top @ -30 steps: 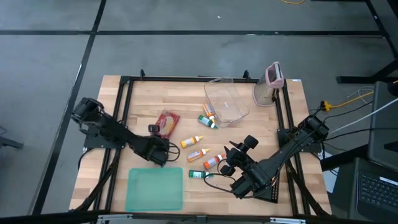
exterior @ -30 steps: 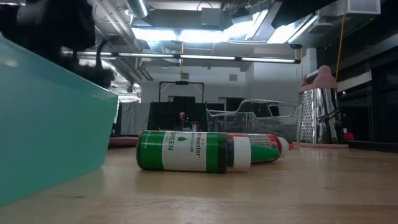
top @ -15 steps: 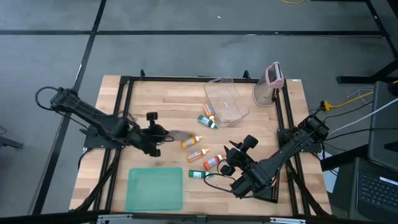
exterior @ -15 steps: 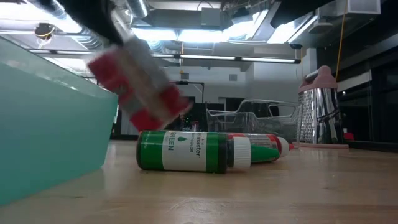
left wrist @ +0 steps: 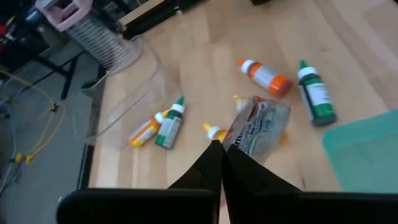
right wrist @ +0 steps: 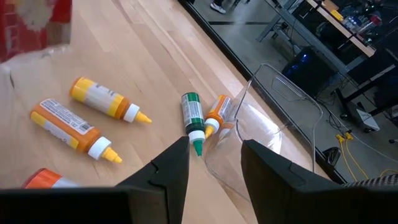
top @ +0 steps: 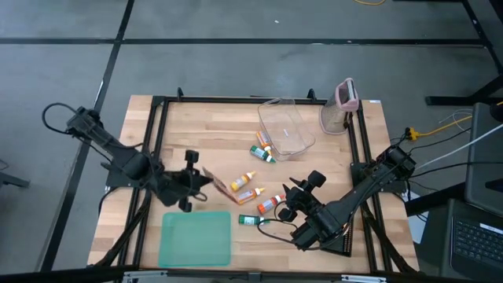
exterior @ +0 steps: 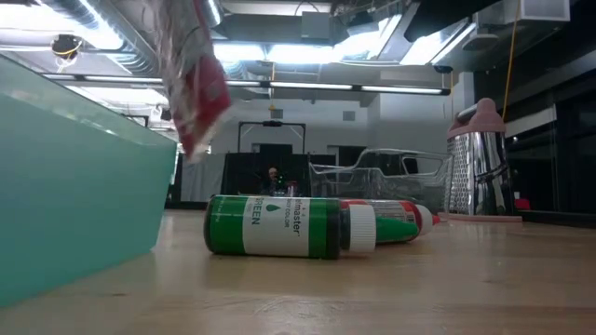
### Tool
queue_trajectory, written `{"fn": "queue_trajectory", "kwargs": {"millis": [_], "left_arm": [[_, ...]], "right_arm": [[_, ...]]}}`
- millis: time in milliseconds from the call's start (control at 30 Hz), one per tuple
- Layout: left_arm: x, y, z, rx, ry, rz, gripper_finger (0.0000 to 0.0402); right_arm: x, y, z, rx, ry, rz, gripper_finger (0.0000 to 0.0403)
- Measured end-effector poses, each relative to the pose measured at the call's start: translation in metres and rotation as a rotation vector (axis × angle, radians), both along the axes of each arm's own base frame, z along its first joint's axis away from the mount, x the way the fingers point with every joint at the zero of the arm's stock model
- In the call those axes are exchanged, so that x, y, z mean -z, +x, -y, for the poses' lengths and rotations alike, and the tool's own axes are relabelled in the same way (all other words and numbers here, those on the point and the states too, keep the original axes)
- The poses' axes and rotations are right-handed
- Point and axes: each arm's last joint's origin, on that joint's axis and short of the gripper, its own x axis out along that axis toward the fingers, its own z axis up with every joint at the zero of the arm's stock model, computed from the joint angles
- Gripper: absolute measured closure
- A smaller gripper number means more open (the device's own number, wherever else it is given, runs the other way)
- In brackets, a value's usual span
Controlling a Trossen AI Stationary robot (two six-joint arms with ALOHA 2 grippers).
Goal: Pick & Place Food Item
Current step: Put the red popcorn pack into the blue bin
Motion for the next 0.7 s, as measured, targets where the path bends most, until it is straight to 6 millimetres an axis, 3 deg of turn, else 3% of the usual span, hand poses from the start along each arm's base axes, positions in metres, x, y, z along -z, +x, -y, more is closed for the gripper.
{"fn": "queue_trajectory", "kwargs": {"millis": [700], "left_arm": [[-0.001, -0.013, 0.051, 0.159, -0.06, 0.112, 0.04]], "right_arm": [[0.0, 0.0, 0.0, 0.001, 0.002, 0.002, 0.0257]]}}
